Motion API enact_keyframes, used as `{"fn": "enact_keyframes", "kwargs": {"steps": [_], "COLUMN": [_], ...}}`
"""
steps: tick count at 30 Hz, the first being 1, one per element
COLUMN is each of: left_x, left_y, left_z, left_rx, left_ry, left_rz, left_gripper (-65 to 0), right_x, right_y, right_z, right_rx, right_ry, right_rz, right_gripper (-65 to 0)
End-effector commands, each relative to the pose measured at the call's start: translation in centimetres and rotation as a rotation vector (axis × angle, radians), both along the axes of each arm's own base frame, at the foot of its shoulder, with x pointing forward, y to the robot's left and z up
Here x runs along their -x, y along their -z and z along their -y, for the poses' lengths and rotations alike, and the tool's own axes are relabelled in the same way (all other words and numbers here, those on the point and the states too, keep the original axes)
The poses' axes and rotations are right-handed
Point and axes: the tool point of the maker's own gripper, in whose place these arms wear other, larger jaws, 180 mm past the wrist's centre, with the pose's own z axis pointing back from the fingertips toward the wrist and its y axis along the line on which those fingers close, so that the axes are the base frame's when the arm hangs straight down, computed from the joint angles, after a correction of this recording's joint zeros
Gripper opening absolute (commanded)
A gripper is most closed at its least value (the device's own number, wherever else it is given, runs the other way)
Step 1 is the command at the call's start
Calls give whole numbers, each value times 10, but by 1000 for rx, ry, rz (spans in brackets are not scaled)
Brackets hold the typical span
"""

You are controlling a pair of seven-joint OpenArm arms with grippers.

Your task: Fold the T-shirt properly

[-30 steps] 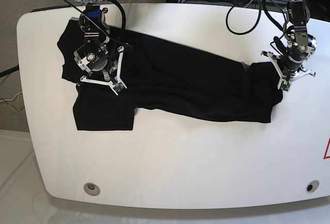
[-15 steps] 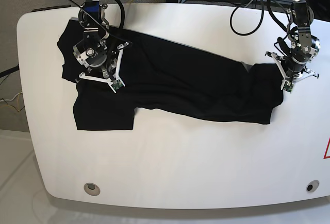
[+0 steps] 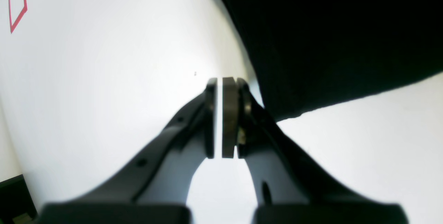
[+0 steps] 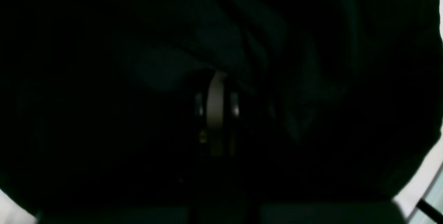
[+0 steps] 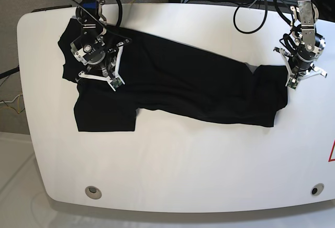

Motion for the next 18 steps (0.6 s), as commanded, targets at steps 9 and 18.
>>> {"fn": "enact_keyframes", "kwargs": {"steps": [9, 18], "left_x": [-9, -8], "left_y": [-13, -13], "left_z": [-7, -7], "left_rx": [-26, -26], "left_ry": [3, 2], "left_rz": [39, 36], "left_gripper": [-633, -633], "right_x": [30, 9], "right_y": [15, 3], "right_z": [44, 53], "right_rx": [169, 189], "right_ry": [-4, -6], "right_rz": [-163, -118], "right_gripper": [-650, -650]}}
